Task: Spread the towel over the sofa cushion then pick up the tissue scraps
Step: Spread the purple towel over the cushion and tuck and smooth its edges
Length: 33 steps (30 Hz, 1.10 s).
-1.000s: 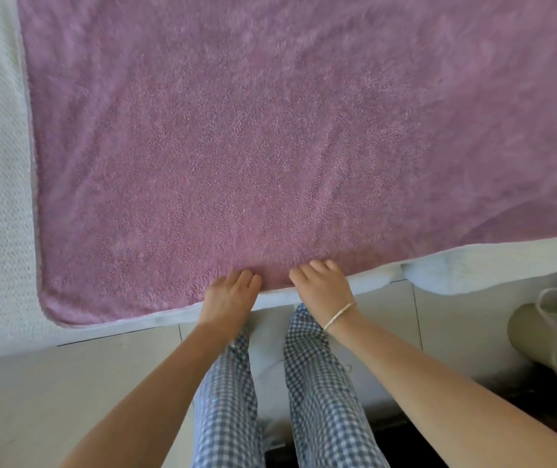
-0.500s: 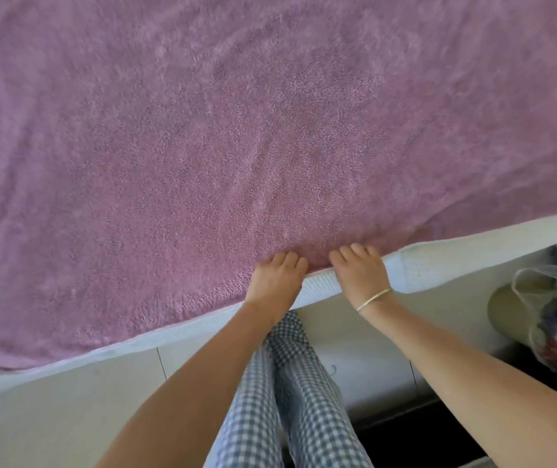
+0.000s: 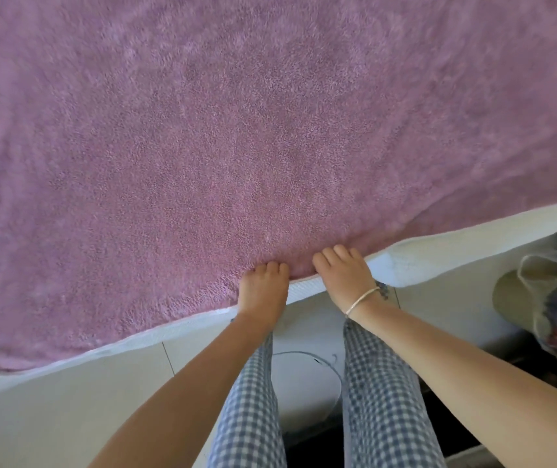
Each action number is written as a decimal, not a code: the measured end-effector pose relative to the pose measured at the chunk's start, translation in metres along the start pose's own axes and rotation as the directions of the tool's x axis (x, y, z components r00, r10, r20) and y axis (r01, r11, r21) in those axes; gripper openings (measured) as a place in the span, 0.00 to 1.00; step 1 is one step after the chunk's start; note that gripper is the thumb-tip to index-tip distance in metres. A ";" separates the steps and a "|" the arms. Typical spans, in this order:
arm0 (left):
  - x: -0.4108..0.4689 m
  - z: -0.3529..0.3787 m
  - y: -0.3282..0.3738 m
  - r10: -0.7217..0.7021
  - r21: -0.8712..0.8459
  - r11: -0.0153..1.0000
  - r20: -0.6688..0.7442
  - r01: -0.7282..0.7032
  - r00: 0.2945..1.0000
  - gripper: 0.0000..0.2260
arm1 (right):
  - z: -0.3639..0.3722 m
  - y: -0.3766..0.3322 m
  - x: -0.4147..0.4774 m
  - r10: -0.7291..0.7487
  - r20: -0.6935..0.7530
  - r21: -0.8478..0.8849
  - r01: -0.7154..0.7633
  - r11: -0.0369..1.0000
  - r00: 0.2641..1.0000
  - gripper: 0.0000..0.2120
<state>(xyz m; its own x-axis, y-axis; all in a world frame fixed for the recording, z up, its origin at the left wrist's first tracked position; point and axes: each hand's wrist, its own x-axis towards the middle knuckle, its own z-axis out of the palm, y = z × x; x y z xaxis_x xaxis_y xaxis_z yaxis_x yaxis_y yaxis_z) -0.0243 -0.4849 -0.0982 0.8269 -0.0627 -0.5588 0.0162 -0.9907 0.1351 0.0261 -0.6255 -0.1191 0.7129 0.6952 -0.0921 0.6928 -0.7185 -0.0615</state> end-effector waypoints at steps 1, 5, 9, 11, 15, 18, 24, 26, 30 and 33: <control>0.003 0.002 0.010 0.002 0.007 1.000 0.061 -0.002 0.998 0.09 | 0.000 0.009 -0.004 0.005 -0.029 0.003 -0.005 1.000 1.000 0.04; 0.023 -0.005 0.060 -0.077 0.011 0.997 0.105 0.077 0.991 0.12 | 0.000 0.085 -0.020 0.054 -0.065 -0.034 -0.056 0.998 0.996 0.06; 0.058 -0.016 0.120 -0.083 0.042 0.996 -0.013 0.083 0.996 0.22 | -0.019 0.183 -0.027 0.034 0.037 -0.107 -0.030 0.994 0.999 0.06; 0.082 -0.018 0.146 -0.075 0.021 0.997 -0.089 0.077 0.993 0.25 | -0.023 0.214 -0.032 -0.074 0.060 -0.099 0.080 0.992 0.995 0.04; 0.116 -0.033 0.190 0.010 0.014 1.000 -0.158 -0.008 0.987 0.24 | -0.019 0.241 -0.037 -0.227 0.018 -0.057 0.227 0.972 0.974 0.04; 0.121 -0.041 0.196 0.069 0.051 0.997 -0.110 -0.064 0.992 0.15 | -0.021 0.240 -0.033 -0.267 -0.015 -0.033 0.266 0.963 0.964 0.10; 0.113 -0.052 0.203 0.047 0.028 0.999 -0.079 -0.045 0.996 0.14 | -0.033 0.241 -0.031 -0.276 0.149 0.081 0.267 0.960 0.950 0.12; 0.107 -0.045 0.210 0.071 -0.021 0.997 -0.041 -0.071 0.997 0.14 | -0.032 0.240 -0.042 -0.270 0.208 0.104 0.253 0.962 0.940 0.11; 0.099 -0.051 0.209 0.089 -0.024 0.996 0.038 -0.088 0.995 0.03 | -0.029 0.232 -0.051 -0.207 0.262 0.105 0.186 0.977 0.942 0.14; 0.108 -0.050 0.206 0.101 -0.083 0.993 0.165 -0.089 0.981 0.12 | -0.033 0.232 -0.048 -0.195 0.277 0.058 0.186 0.981 0.941 0.12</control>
<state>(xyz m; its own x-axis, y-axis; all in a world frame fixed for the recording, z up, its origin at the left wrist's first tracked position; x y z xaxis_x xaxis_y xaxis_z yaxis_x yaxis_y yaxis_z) 0.0968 -0.6898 -0.0898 0.7198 -0.1818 -0.6699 -0.0107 -0.9679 0.2512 0.1563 -0.8253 -0.0964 0.5058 0.7884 -0.3503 0.8056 -0.5769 -0.1351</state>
